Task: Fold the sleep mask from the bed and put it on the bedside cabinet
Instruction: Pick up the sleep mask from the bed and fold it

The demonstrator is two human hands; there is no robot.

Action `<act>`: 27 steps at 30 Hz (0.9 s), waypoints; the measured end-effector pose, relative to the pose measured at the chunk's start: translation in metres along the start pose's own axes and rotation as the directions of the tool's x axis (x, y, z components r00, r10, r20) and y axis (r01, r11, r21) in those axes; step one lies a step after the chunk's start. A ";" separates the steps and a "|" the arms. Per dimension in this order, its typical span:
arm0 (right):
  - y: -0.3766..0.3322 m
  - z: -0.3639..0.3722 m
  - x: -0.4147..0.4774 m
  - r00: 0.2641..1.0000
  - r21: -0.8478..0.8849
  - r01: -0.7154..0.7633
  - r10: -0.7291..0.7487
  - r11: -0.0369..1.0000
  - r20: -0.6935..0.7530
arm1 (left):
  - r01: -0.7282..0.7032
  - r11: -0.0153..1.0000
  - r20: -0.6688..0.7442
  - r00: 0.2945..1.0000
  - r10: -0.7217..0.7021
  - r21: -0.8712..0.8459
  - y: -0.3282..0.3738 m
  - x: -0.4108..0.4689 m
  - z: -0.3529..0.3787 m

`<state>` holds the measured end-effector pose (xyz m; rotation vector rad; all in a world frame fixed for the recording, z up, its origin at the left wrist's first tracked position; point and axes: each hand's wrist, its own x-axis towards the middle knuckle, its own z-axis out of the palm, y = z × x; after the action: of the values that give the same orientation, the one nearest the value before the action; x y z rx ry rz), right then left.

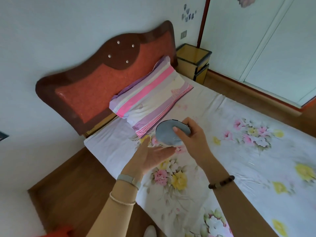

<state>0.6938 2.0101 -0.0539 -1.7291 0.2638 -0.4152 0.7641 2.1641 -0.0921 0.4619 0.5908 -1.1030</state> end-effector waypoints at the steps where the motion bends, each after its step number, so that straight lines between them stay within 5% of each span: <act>1: 0.000 -0.005 -0.007 1.000 0.007 -0.011 0.011 1.000 0.003 | 0.001 0.998 0.068 0.998 0.004 -0.060 -0.004 0.002 0.005; 7: 0.003 -0.034 -0.048 0.995 0.020 -0.024 0.022 1.000 0.096 | -0.158 0.948 0.158 0.980 0.118 0.276 -0.028 0.015 0.020; 14: 0.002 -0.052 -0.068 0.969 -0.013 -0.078 0.079 0.997 0.234 | -0.252 0.700 0.073 0.958 0.276 0.668 -0.046 0.019 0.024; 20: 0.001 -0.053 -0.047 0.997 -0.016 -0.072 0.072 0.997 -0.008 | -0.268 0.588 0.159 0.960 0.231 0.763 -0.045 0.006 0.022; 27: 0.012 -0.051 -0.030 0.977 -0.145 -0.209 0.200 0.967 -0.071 | -0.150 0.680 0.159 0.986 0.049 0.718 -0.043 -0.006 0.028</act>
<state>0.6466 1.9740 -0.0618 -1.8191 0.5212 -0.2983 0.7288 2.1340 -0.0695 1.0994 -0.0308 -1.2292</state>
